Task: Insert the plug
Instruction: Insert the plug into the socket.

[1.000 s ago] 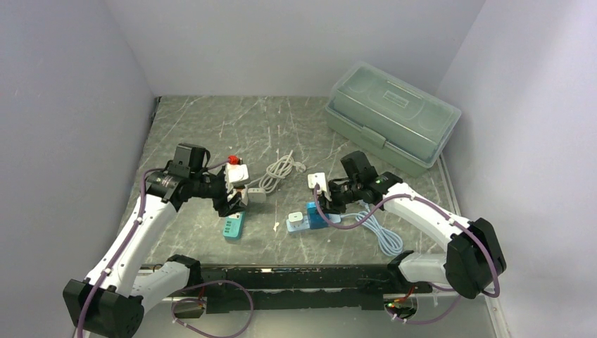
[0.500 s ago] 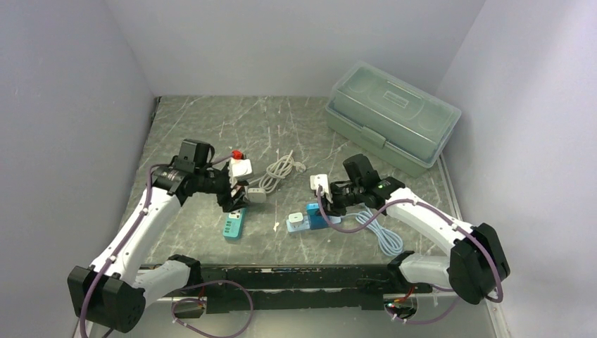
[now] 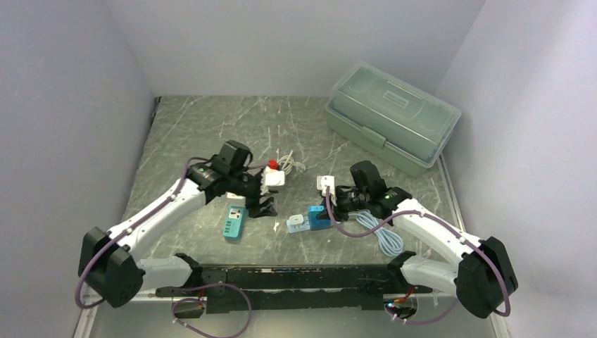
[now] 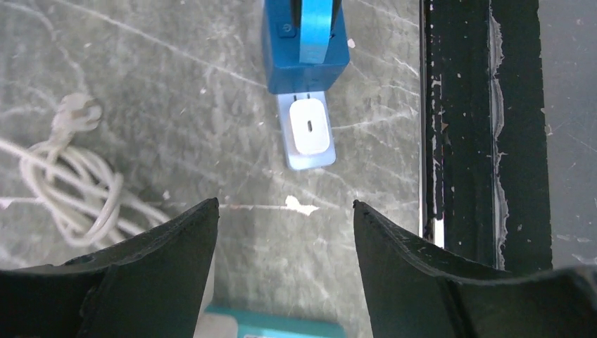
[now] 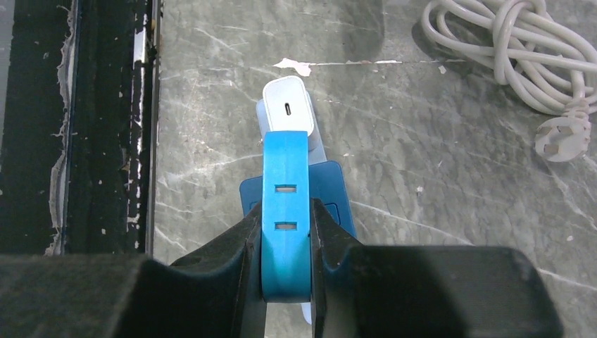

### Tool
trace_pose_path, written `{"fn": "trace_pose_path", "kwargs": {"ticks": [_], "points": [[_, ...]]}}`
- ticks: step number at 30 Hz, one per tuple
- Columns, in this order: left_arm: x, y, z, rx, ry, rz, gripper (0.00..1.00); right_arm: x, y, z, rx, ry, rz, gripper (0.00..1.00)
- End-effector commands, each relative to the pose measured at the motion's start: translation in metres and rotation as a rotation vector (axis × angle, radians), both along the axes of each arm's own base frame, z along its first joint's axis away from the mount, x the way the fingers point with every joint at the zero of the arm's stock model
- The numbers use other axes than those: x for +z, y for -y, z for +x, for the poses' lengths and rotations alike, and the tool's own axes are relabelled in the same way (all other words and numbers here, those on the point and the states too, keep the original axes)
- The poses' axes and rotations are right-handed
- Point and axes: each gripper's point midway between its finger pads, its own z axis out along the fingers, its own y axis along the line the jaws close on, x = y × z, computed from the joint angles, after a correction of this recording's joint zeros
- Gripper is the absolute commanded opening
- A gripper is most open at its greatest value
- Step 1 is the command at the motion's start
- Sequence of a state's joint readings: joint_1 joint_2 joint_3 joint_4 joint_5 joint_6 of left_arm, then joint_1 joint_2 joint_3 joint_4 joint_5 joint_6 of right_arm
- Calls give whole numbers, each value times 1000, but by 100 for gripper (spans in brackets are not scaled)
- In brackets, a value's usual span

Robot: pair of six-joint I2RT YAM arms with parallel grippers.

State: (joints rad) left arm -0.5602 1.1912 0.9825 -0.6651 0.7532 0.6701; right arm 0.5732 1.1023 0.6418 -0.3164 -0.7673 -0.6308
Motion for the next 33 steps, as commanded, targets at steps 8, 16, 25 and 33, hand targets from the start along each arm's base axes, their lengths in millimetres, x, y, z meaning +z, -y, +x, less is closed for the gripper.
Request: {"fn": "trace_pose_path", "kwargs": {"ticks": [8,16,25,33], "points": [[-43,79,1,-51,65,36,77,-4,6,-1,-72,-49,16,0],[-80,83,4,39,35,130,73,-3,6,1,-94,-38,26,0],[-97,90,6,55,23,139,47,-2,5,5,-96,-23,32,0],[-115,76,7,31,55,216,10,3,-3,14,-66,-21,46,0]]}}
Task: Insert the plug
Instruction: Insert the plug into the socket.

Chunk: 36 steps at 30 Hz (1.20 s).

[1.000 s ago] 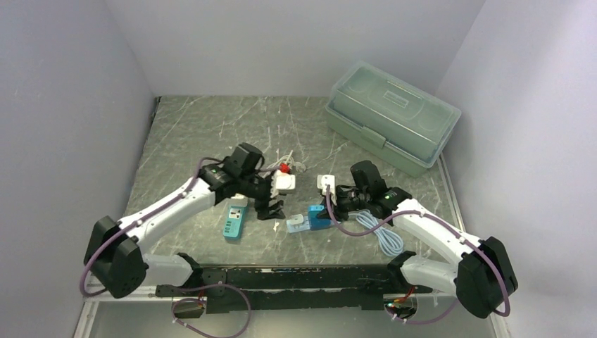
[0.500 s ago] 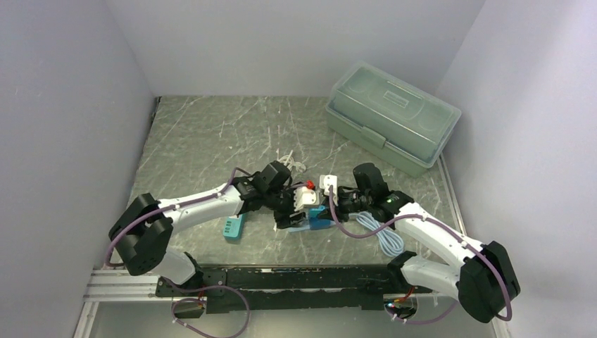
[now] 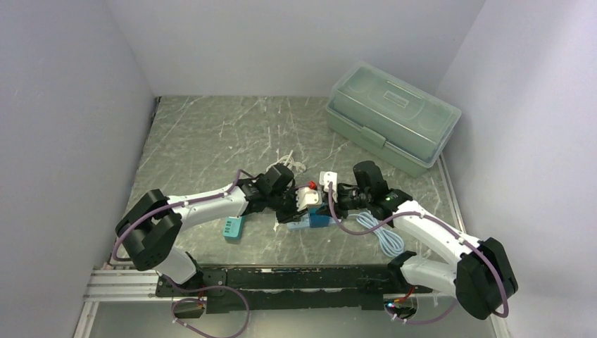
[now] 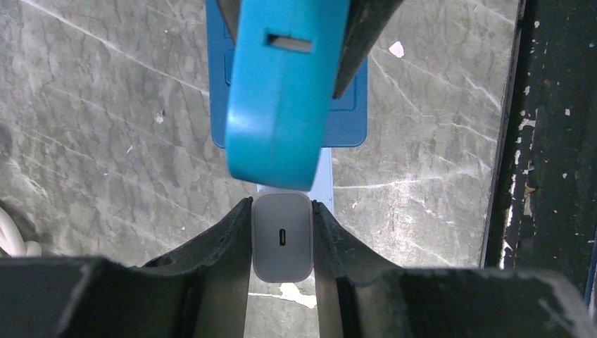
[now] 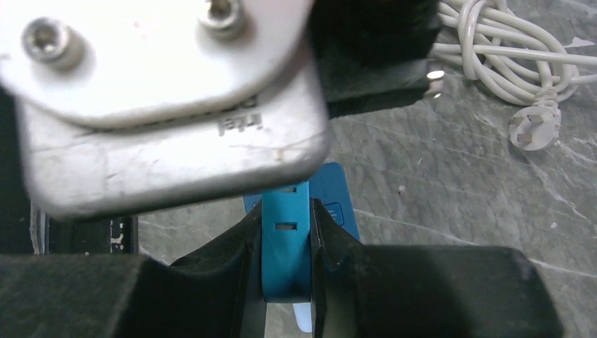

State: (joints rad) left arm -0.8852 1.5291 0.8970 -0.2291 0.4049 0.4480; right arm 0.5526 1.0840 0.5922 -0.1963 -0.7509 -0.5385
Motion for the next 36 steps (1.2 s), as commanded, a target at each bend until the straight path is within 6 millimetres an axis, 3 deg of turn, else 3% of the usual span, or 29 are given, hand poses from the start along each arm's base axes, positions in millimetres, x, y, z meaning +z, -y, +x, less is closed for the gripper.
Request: {"fn": "trace_pose_path", "kwargs": {"ticks": [1,7,11,21,36], "points": [[-13,-9,4,-20,39,52,8,3,-5,4,20,-25,5,0],[-27,-40,-3,-57,-5,125,6,5,-15,3,75,-32,44,0],[-35,-63,3,-40,-7,191,6,5,-21,-1,119,-48,72,0],[-40,-93,3,-36,17,273,5,7,-21,-6,101,-43,115,0],[-29,-75,8,-7,-11,205,5,-7,-23,-9,95,-21,71,0]]}}
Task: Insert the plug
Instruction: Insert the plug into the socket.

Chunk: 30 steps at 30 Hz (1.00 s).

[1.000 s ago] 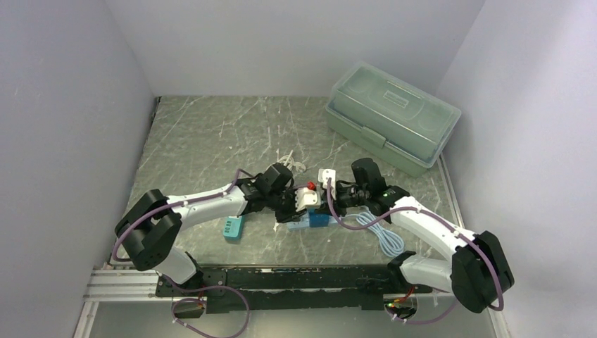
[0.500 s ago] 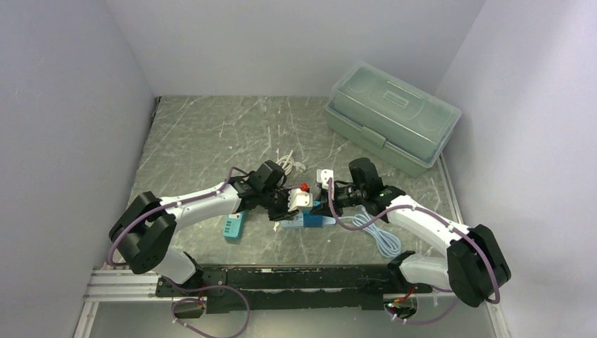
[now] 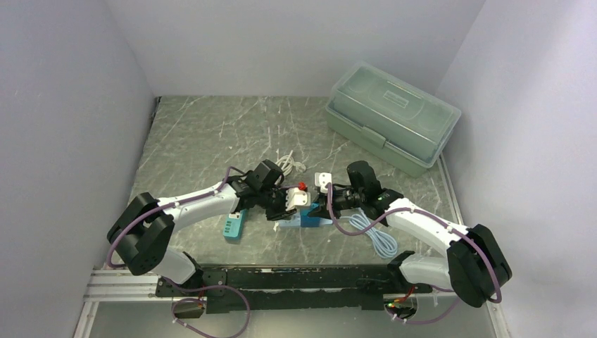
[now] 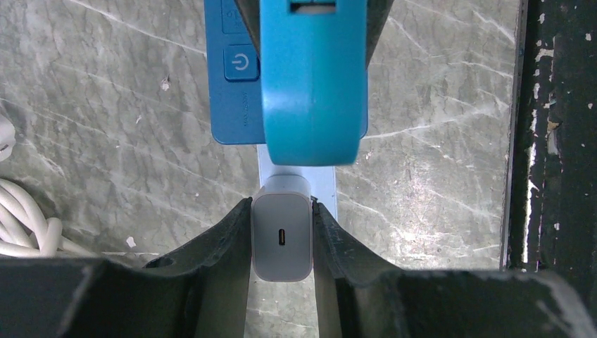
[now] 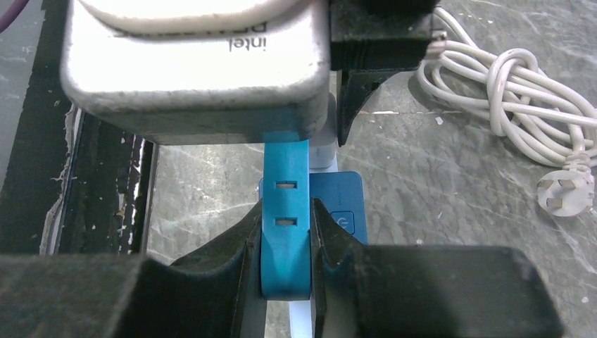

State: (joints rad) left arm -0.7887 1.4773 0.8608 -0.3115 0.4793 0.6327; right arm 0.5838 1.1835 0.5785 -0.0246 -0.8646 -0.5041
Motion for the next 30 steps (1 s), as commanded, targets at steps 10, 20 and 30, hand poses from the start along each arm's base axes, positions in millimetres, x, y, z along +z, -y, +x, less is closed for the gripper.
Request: {"fn": "trace_pose_path", "kwargs": {"ticks": [10,20,30], "points": [[-26,-51,-5,82,-54,210,4,-10,2,1,-27,-23,-38,0],[-26,-88,-14,87,-21,255,3,-13,-10,4,-11,-39,-1,0],[-26,-82,-6,98,-13,240,4,-10,-24,11,72,-1,-56,0]]}}
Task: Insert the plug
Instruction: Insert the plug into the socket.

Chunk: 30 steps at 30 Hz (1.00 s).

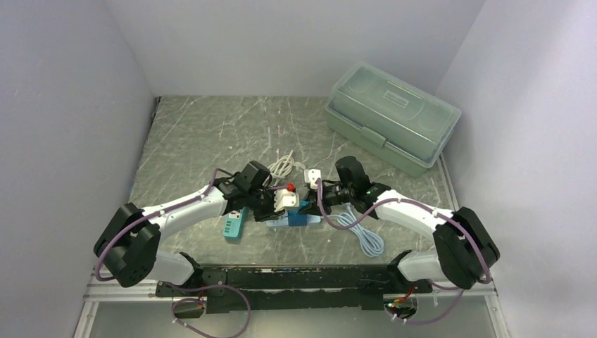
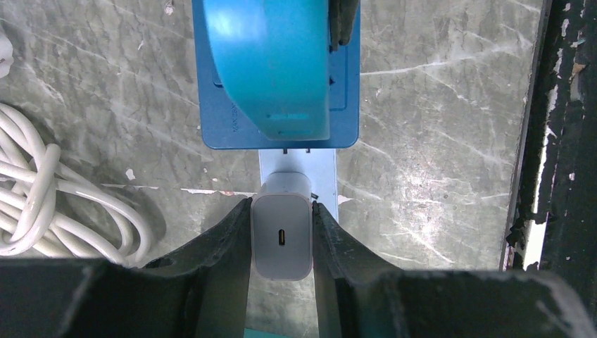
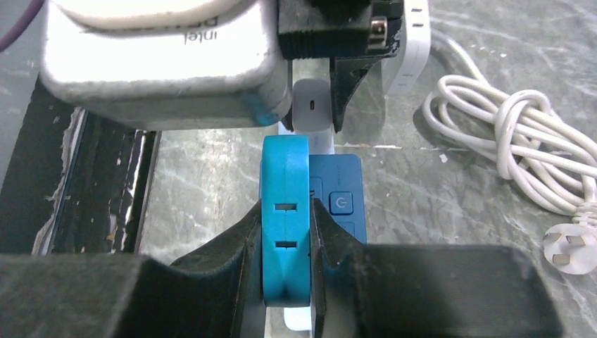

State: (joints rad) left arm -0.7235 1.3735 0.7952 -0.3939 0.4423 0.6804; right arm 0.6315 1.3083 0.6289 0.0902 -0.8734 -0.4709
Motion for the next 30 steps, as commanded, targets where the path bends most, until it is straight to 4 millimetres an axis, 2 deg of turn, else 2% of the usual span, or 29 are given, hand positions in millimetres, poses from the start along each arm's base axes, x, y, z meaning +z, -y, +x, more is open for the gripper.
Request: {"fn": "trace_pose_path", "kwargs": {"ticks": [1,7,30], "points": [[-24,-41,-5,50,-34,180,4,-12,4,1,48,-8,-114,0],[-20,-42,-5,56,-25,167,3,-17,7,-4,129,-38,-191,0],[-13,-39,-6,66,-12,129,3,-43,1,-1,87,-14,-299,0]]}}
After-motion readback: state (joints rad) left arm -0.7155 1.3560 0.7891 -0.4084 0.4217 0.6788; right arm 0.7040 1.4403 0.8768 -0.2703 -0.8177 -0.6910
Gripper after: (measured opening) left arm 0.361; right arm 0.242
